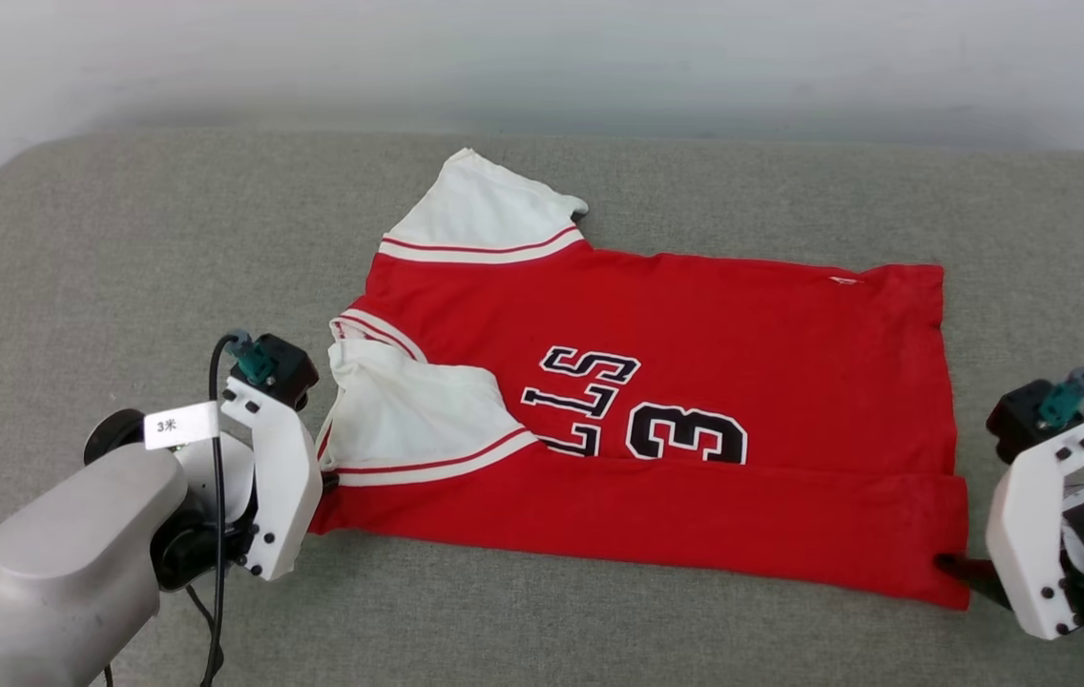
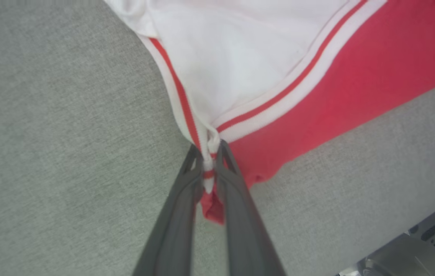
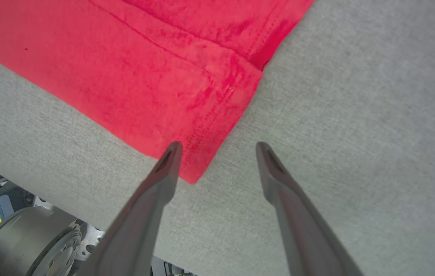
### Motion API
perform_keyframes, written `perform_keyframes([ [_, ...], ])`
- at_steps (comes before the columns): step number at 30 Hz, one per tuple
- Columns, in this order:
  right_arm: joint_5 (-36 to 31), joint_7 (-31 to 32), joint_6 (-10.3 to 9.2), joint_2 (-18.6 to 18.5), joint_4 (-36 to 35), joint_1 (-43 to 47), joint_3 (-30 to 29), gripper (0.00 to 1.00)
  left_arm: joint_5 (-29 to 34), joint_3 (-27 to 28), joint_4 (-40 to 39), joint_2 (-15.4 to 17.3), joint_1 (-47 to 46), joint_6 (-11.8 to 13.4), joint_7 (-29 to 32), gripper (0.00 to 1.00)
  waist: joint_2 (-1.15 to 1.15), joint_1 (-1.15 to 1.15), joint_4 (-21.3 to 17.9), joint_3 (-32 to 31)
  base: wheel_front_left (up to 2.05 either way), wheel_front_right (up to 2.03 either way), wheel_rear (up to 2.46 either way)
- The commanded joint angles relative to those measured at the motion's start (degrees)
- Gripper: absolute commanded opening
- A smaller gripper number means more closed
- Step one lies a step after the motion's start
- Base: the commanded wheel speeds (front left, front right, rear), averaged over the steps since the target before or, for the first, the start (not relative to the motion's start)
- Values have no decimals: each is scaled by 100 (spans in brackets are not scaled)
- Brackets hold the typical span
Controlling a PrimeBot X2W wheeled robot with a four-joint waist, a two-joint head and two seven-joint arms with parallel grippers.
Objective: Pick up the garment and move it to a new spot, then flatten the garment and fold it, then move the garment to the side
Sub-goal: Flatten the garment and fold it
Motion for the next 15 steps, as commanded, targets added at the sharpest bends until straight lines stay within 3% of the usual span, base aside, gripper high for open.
perform_keyframes([
  [1, -71, -6, -5, 118, 92, -85, 49, 100, 36, -30, -9, -23, -95, 15, -43, 0, 0, 0, 49, 74, 0, 0, 0],
  [11, -273, -263, -3, 677, 1043, 154, 635, 100, 75, -137, 25, -88, -234, 15, -210, 0, 0, 0, 141, 294, 0, 0, 0],
  [14, -239, -406, 5, 695, 1114, 185, 904, 100, 63, -172, 51, -76, -242, 15, -247, 0, 0, 0, 128, 315, 0, 0, 0],
  [15, -203, -486, 5, 692, 1134, 165, 938, 72, 47, -182, 61, -71, -238, 15, -252, 0, 0, 0, 118, 313, 0, 0, 0],
])
